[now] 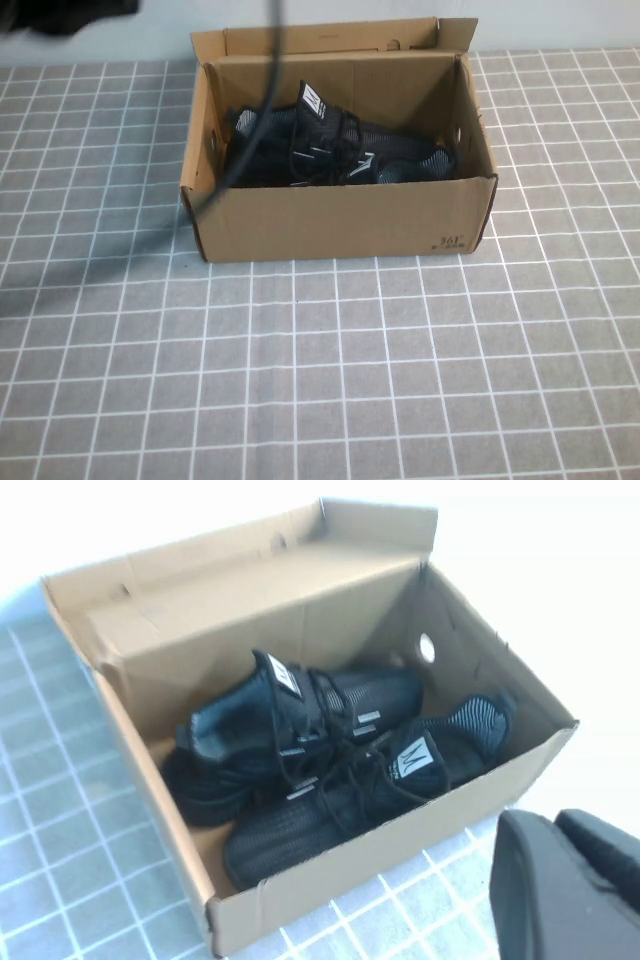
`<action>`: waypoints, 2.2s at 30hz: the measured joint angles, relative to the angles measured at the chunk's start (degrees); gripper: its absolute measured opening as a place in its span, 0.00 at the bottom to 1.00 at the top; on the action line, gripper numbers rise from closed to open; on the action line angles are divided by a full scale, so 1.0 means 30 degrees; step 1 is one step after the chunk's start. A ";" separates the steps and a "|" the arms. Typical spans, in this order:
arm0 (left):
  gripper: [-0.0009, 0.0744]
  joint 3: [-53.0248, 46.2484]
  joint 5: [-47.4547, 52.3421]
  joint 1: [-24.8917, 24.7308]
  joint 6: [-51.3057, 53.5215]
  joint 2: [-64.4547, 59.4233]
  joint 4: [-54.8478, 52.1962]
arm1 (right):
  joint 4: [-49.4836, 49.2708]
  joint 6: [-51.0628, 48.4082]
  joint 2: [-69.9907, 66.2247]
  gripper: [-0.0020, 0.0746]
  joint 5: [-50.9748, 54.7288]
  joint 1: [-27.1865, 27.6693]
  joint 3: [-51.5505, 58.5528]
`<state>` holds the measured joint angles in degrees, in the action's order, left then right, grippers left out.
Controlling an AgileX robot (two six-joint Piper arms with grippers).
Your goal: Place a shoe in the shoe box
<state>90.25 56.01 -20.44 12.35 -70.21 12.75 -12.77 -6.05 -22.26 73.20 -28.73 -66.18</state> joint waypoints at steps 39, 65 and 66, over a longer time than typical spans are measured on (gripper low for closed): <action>0.01 -3.0237 -1.3014 0.0000 0.1033 2.2927 -0.3413 | -0.1033 0.0755 0.3324 0.01 -1.8435 0.0000 1.3462; 0.01 -3.0570 -1.1223 0.0000 0.0997 2.2927 -0.3694 | 0.0342 0.0755 0.5249 0.01 -2.3536 0.4825 2.2517; 0.01 -3.0570 -1.1223 0.0000 0.0997 2.2927 -0.3694 | 0.0342 0.0780 0.5509 0.01 -2.3634 0.5476 2.2537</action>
<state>-1.46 22.34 -20.44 15.34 -1.43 1.67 -11.74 -3.71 -5.74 2.30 -12.30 1.43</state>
